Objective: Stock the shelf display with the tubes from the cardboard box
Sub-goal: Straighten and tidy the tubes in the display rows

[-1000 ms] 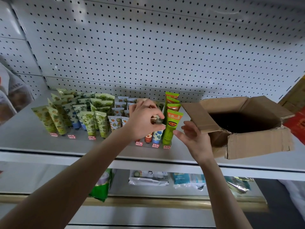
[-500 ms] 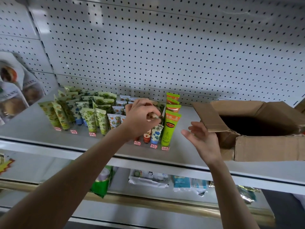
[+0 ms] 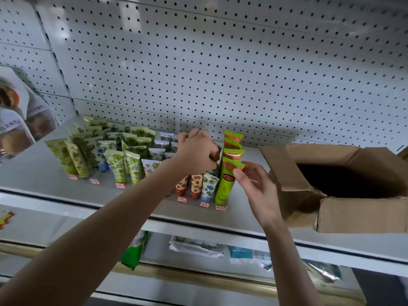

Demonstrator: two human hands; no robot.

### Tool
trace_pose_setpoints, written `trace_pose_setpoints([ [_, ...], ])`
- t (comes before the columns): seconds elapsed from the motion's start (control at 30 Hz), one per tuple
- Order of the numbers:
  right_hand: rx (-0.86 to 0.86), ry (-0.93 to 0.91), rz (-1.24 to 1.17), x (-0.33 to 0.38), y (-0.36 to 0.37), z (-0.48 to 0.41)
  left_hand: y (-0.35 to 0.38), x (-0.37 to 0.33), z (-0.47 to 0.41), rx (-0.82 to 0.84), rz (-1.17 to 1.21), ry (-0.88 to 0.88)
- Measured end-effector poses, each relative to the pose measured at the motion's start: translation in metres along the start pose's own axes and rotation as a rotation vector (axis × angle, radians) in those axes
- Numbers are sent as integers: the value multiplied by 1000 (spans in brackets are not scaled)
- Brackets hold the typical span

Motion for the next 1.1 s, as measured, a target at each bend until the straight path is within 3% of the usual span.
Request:
trace_pose_setpoints([
  [0.4,-23,13,-34,2,11,-2,5,-1,-9,45,21,121],
  [1.1,-78,6,24,5,9,2,-18,17,-24,4,136,55],
])
Point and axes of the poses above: each hand's wrist, its own z-axis away from the middle knuckle, its own y-axis out of the palm, x = y × z, the point moved 9 cm from there along -z, towards the middle knuckle, and after that the axes turned 2 degrees about z, right-handed, at the moved point
